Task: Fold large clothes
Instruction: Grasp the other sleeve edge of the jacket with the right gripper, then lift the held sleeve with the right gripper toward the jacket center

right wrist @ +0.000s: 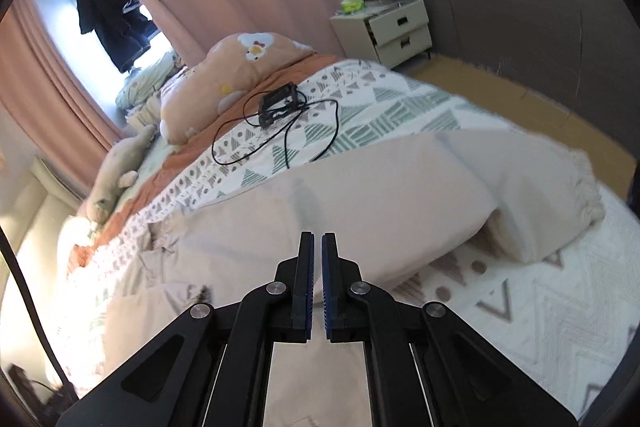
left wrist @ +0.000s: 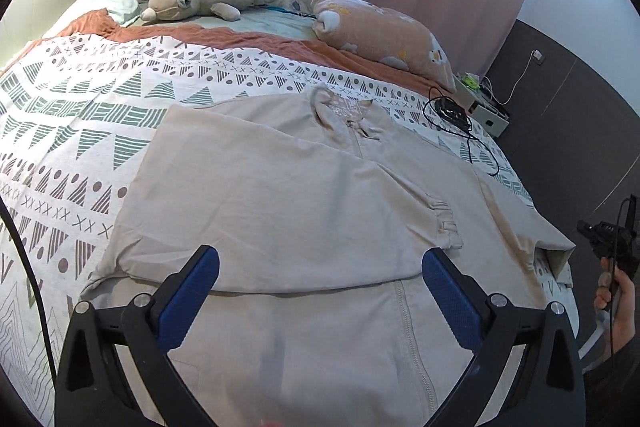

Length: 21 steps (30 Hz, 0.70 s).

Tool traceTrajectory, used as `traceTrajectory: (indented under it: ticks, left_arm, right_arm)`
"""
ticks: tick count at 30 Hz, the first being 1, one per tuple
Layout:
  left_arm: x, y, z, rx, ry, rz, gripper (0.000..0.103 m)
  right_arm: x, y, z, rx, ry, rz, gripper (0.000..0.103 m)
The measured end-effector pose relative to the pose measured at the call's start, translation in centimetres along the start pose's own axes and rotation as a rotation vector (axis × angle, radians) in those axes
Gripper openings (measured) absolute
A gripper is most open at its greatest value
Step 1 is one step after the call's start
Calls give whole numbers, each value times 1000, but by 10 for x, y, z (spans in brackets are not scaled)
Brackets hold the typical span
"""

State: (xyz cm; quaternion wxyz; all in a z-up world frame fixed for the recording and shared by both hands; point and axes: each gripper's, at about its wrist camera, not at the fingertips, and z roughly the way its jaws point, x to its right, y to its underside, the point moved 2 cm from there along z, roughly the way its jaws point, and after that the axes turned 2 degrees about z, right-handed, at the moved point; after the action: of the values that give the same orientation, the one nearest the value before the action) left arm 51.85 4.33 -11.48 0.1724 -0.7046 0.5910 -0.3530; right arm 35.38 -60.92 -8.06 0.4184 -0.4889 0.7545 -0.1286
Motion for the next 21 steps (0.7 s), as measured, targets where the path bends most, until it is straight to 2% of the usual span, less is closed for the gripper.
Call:
traceTrajectory:
  ticks: [3,4,6,7,13,14,18,19,21]
  left_arm:
    - [0,1,2,3,-7,21,103]
    - [1,0,4,1,-6,26,103]
    - [-2,2,5,-5,-12,34,103]
    - [-3,2,7,-8,-15,34,103]
    - [-6,7,12,-25,-39,39,103]
    - [-7,9,13,-30,-48,43,103]
    - [-13,13,16,-37,-86,35,103]
    - [-15,13,16,-38,-92,27,103]
    - [-20,14,17,-36,-104,18,103]
  right_arm:
    - [19,-1,0,10,67,45,2]
    - [24,-1,-1,19,70,46,8]
    - [39,-1,-2,33,79,58,56]
    - [49,0,-2,38,76,75,102]
    - [106,10,3,38,41,191,103]
    - [101,20,6,46,31,206,103]
    - [131,28,12,102,-1,296,103]
    - [141,30,12,120,10,320,102]
    - [156,35,16,130,31,350,86]
